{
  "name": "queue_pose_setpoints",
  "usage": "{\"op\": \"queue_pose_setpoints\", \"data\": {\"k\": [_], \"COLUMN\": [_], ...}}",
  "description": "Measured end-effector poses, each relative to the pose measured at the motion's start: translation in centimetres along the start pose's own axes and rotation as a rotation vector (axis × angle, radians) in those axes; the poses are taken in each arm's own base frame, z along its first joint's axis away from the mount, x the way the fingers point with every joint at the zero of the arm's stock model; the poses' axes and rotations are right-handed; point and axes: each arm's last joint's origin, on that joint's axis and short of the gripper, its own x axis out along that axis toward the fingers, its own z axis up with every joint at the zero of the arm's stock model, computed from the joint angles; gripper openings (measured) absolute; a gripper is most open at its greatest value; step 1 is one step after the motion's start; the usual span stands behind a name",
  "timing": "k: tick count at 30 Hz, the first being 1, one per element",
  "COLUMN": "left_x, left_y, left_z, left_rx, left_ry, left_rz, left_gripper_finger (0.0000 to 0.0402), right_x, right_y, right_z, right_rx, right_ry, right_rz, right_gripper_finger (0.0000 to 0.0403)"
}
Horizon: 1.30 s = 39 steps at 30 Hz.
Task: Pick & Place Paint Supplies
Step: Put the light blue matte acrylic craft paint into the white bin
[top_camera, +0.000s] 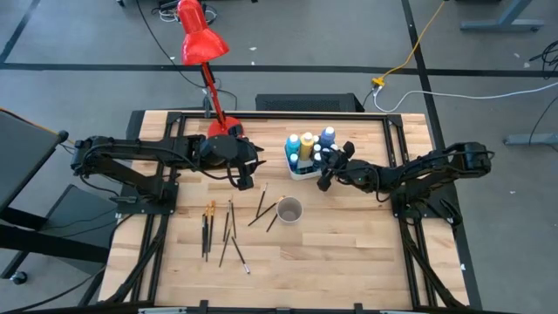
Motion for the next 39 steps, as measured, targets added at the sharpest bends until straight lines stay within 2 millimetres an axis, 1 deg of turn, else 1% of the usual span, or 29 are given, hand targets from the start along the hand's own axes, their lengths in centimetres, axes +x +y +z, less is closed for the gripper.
{"op": "queue_pose_setpoints", "data": {"k": [7,10,12,15,19,23,24,26,31,35,39], "left_x": [0.0,0.0,0.0,0.0,0.0,0.0,0.0,0.0,0.0,0.0,0.0], "left_y": [0.0,0.0,0.0,0.0,0.0,0.0,0.0,0.0,0.0,0.0,0.0], "left_z": [0.0,0.0,0.0,0.0,0.0,0.0,0.0,0.0,0.0,0.0,0.0], "left_rx": [0.000,0.000,0.001,0.000,0.000,0.000,0.000,0.000,0.000,0.000,0.001], "left_ry": [0.001,0.001,0.002,0.001,0.001,0.001,0.001,0.001,0.001,0.002,0.002], "left_rz": [0.000,0.000,0.000,0.000,0.000,0.000,0.000,0.000,0.000,0.000,0.000], "left_gripper_finger": [0.0167,0.0167,0.0167,0.0167,0.0167,0.0167,0.0167,0.0167,0.0167,0.0167,0.0167], "right_x": [0.0,-0.1,-0.1,0.0,0.1,0.0,0.0,0.0,-0.1,-0.2,-0.7], "right_y": [0.0,0.0,0.0,0.0,-0.1,0.0,0.0,0.1,0.0,0.2,0.4], "right_z": [0.2,0.9,1.0,0.5,0.3,0.6,0.7,0.9,1.6,1.8,2.4], "right_rx": [0.017,0.080,0.115,0.151,0.174,0.160,0.145,0.108,0.017,-0.048,-0.061], "right_ry": [-0.028,-0.093,-0.093,-0.042,-0.012,-0.043,-0.053,-0.084,-0.161,-0.175,-0.214], "right_rz": [0.001,0.003,0.010,0.021,0.002,0.039,0.050,0.062,0.050,0.069,0.109], "right_gripper_finger": [0.0233,0.0236,0.0224,0.0186,0.0112,0.0029,0.0016,0.0008,0.0008,0.0003,0.0016]}}
